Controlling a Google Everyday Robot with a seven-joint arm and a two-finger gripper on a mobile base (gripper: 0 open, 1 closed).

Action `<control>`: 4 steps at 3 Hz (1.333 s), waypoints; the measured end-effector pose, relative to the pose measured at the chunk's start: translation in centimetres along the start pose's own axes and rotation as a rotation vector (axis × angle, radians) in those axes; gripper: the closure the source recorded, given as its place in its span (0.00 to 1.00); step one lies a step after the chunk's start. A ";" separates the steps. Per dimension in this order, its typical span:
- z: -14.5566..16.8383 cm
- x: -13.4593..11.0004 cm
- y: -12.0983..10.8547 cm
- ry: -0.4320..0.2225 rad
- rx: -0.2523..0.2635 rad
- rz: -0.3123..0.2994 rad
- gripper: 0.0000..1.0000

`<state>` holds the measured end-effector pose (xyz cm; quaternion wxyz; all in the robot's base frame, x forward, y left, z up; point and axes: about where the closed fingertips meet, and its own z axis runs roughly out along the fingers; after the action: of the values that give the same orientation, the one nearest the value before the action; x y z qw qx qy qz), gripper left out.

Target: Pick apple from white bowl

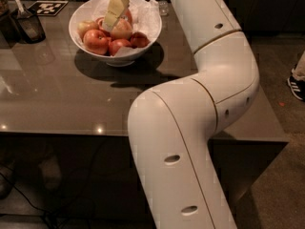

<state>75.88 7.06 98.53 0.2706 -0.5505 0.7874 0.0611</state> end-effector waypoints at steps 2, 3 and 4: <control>3.1 0.2 0.0 0.016 -0.031 0.037 0.00; 3.8 0.4 -0.2 0.023 -0.032 0.050 0.00; 4.2 0.7 -0.4 0.036 -0.025 0.062 0.00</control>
Offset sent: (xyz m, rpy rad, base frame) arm 0.0505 -0.0010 -0.0028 -0.0351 0.1255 -0.0209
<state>77.59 7.94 94.69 0.2475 -0.5303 0.8079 0.0695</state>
